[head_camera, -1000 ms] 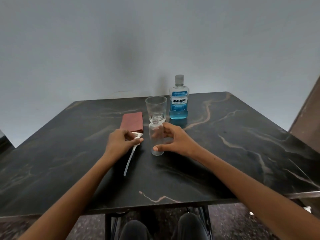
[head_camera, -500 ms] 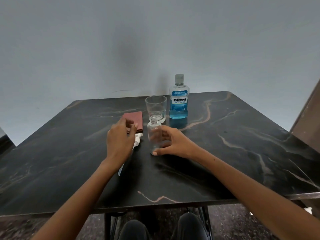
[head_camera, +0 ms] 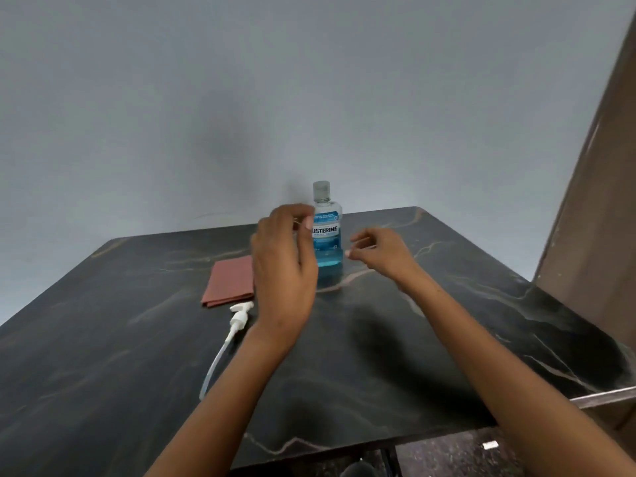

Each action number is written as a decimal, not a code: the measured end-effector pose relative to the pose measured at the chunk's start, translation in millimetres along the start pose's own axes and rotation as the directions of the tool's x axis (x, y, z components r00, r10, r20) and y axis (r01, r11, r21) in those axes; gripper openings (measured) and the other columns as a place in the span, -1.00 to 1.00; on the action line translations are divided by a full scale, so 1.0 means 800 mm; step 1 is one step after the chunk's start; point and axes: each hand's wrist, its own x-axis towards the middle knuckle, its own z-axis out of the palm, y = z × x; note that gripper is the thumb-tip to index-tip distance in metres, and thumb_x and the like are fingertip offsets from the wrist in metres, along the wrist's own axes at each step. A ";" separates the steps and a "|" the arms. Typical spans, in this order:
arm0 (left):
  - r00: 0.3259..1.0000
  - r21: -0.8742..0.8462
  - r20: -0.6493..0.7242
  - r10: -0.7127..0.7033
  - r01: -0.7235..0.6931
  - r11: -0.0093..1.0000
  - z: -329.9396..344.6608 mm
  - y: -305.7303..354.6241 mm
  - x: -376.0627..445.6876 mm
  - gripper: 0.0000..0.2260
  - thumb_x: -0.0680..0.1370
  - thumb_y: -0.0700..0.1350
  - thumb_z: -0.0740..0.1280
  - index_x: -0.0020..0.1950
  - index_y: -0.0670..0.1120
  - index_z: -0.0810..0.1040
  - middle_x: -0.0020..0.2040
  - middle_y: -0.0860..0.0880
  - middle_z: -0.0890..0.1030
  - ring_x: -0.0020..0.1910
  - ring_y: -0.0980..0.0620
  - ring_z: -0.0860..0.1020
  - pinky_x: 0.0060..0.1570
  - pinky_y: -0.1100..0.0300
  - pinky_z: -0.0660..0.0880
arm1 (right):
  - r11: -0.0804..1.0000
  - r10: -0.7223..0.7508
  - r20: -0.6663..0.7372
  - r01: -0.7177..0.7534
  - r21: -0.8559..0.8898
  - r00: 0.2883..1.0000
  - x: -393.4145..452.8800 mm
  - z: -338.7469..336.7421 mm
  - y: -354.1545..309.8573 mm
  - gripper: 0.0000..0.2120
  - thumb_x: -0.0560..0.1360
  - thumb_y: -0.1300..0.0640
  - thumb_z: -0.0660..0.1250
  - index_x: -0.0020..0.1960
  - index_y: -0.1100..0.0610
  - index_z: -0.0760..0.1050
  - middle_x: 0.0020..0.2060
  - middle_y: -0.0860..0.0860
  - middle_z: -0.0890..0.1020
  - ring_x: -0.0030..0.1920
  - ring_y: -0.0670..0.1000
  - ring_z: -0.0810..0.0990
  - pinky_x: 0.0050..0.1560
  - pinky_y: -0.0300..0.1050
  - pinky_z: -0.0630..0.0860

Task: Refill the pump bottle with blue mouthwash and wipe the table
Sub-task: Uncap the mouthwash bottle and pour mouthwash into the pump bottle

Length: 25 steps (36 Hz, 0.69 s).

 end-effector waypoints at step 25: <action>0.985 -0.101 0.045 -0.165 0.169 0.980 0.055 -0.007 0.005 -0.84 0.57 -0.27 0.21 0.10 -0.16 0.51 0.00 -0.11 0.59 0.03 -0.06 0.56 0.02 -0.08 0.53 | 1.000 -0.001 -0.437 0.014 0.028 0.899 0.052 0.115 -0.022 -0.33 0.24 -0.32 0.16 0.13 0.14 0.26 0.01 0.05 0.50 0.02 0.07 0.52 -0.04 -0.01 0.52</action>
